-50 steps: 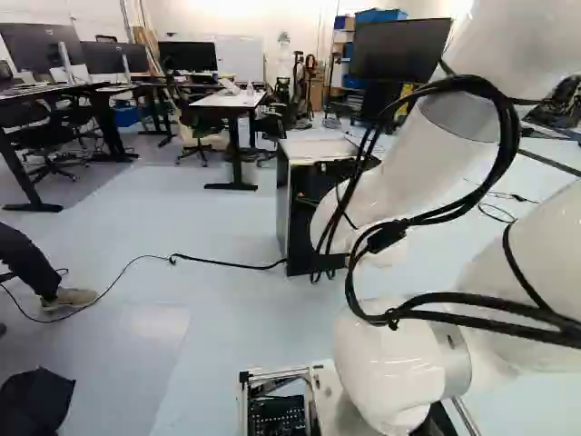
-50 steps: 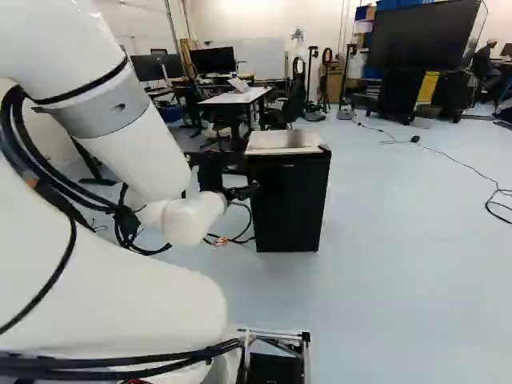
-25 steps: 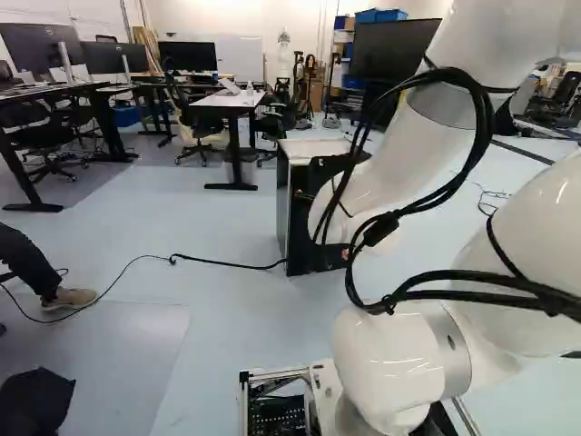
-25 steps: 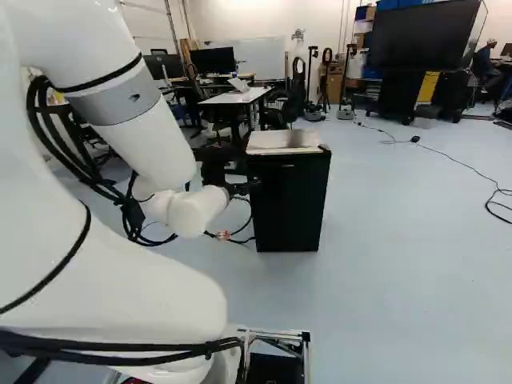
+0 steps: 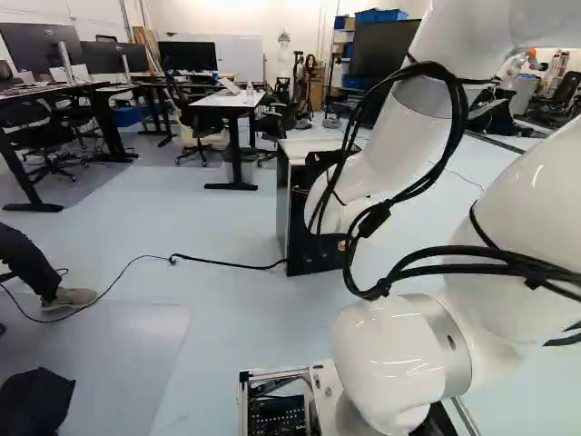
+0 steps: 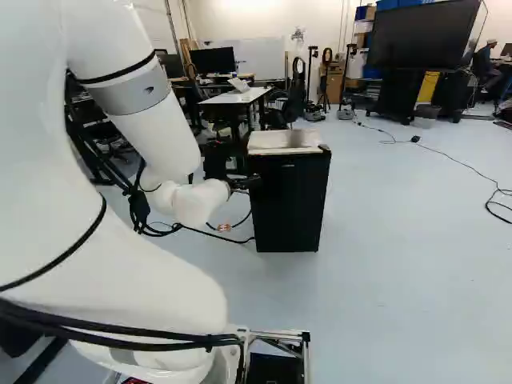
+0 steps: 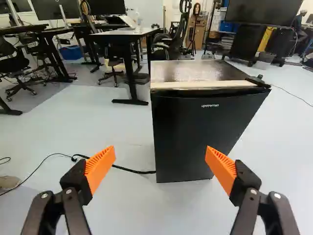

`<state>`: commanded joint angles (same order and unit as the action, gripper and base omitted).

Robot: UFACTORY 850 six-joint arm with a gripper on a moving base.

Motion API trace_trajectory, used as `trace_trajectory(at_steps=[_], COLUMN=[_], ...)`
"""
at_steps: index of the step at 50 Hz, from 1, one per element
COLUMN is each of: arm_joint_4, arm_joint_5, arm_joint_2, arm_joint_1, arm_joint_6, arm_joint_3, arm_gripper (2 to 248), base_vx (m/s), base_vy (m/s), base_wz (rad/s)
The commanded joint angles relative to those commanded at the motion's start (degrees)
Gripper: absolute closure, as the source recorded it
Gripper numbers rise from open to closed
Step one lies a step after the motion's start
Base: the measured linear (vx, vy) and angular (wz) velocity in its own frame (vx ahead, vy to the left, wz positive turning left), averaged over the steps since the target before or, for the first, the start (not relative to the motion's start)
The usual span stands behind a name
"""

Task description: Open the fridge door

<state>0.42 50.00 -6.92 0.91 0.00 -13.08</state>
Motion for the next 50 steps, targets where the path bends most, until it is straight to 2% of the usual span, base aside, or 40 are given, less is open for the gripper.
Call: trace_trajectory(at_steps=[26, 50], arm_joint_4=[3.49, 9.1], arm_joint_5=[0.0, 0.0], arm_joint_2=[4.24, 7.73], arm_joint_1=[3.66, 8.16], arm_joint_6=[0.0, 0.0], arm_joint_3=[-4.08, -7.61], arm_gripper=[3, 3], base_vx=[0.0, 0.0], base_vy=[0.0, 0.0], base_wz=[0.0, 0.0])
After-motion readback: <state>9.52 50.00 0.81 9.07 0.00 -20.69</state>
